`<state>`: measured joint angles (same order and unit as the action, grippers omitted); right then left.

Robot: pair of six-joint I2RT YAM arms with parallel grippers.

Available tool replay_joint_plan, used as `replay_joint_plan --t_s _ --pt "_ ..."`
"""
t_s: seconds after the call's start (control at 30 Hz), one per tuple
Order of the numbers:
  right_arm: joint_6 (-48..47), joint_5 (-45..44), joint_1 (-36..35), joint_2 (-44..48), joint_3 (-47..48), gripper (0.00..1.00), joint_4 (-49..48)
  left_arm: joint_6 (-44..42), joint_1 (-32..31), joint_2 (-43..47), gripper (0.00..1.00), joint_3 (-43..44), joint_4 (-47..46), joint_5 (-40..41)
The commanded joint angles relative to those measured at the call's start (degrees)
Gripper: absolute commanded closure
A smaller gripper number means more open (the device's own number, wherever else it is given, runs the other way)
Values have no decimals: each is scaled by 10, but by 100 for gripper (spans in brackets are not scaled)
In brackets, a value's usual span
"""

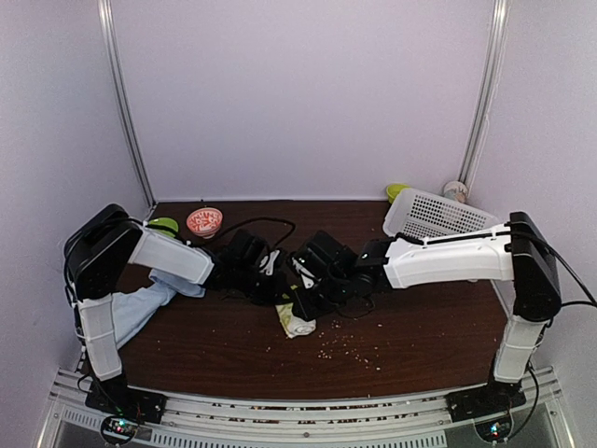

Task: Roll the towels
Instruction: Roll the towel from the center of the board.

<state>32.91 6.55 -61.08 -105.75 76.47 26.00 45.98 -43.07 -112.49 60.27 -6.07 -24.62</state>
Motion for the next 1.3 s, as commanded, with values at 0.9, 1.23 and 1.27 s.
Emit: replay_joint_plan --t_s 0.9,1.23,1.27 --pt "89 139 88 -6 -87 24 -140 -11 8 5 100 -64 49 45" --pt "143 209 95 -73 -82 21 -216 -14 8 8 100 -70 51 46" --pt "140 208 94 -79 -79 21 -209 -14 8 8 100 -70 50 46"
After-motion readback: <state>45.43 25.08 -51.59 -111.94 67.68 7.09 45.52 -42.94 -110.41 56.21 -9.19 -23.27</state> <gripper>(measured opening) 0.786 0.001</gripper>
